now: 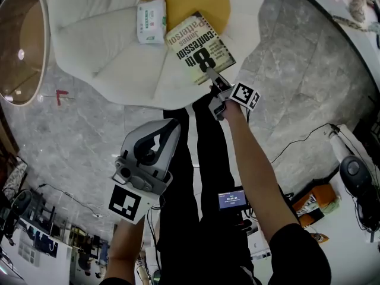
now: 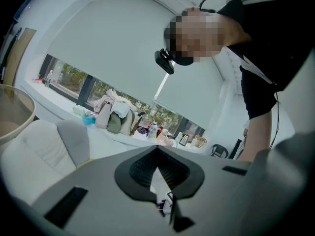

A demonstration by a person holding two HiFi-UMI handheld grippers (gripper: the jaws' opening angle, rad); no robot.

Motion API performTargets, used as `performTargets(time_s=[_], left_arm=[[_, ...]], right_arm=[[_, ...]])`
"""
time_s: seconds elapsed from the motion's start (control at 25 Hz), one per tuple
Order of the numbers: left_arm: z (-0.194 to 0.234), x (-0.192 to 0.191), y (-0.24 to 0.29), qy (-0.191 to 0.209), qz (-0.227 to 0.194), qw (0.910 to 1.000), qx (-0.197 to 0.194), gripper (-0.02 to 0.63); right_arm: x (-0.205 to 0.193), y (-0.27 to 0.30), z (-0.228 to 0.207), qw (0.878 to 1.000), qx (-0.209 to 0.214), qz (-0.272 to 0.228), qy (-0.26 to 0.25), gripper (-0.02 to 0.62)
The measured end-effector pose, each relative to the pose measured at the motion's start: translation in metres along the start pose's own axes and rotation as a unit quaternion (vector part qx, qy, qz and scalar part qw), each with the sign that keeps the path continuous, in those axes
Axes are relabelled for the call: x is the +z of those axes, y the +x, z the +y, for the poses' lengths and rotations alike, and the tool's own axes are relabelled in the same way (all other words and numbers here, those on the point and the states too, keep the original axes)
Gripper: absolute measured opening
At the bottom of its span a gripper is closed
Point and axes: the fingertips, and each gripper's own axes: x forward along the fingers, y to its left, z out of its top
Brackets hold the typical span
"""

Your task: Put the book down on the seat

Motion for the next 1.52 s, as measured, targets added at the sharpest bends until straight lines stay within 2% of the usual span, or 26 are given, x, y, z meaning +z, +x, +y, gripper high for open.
performTargets(time_s=[0.48,0.76,1.08,1.52], left_arm=[[-0.001,-0.003,-0.002,0.000,0.004,1.0000,-0.002,0.011],[-0.001,-0.001,0.000,-0.001,0.005,1.0000,-0.003,0.011],[-0.001,0.004,0.002,-0.001,0.002,1.0000,-0.006,0.011],[-0.003,0.004,0.004,-0.001,0.004,0.9999,-0.010,0.012]], right_arm=[[-0.014,0.004,-0.012,0.999,-0.031,0.040,-0.012,0.189],[-0.023,0.008,-0.014,0.997,-0.049,0.062,-0.022,0.270],[-0.028,0.000,-0.028,0.993,-0.078,0.080,-0.031,0.276],[-0.029,-0.013,-0.039,0.993,-0.084,0.081,-0.019,0.276]])
